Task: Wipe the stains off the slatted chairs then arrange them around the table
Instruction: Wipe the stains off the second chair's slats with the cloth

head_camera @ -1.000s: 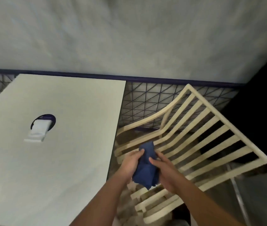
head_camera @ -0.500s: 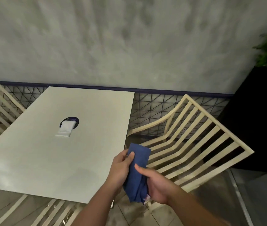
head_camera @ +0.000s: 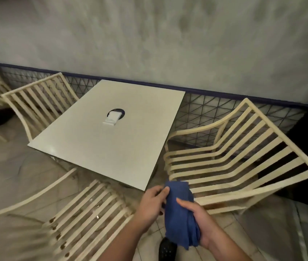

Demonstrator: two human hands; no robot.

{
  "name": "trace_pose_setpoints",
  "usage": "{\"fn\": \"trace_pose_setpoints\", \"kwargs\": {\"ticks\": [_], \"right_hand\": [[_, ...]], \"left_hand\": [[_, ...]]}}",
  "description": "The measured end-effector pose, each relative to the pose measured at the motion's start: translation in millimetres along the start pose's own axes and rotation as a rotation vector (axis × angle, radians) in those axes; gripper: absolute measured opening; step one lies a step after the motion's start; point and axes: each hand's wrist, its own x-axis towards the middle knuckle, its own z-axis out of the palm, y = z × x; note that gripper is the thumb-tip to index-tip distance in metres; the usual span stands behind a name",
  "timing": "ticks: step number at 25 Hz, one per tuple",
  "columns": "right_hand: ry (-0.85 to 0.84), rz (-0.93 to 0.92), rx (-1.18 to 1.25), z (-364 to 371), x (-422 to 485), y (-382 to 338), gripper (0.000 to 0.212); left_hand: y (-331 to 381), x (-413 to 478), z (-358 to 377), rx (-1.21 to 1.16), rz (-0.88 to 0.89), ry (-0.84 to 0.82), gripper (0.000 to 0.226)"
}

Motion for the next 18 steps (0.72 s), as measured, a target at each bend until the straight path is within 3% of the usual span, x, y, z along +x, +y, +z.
{"fn": "trace_pose_setpoints", "kwargs": {"ticks": [5,15,18], "right_hand": [[0.159,0.127,-0.002,-15,-7,61,0.054],[0.115,0.316,-0.152,54,33,156,0.06],[0.136,0.3,-0.215,75,59,186,0.048]], "left_hand": [[-67,-60,-20,-0.099,-0.19,0.177,0.023],[-226,-139,-150,-0.137,-0.506,0.389,0.018],[-265,-142,-192,-0.139,-0.527,0.396,0.017]]}}
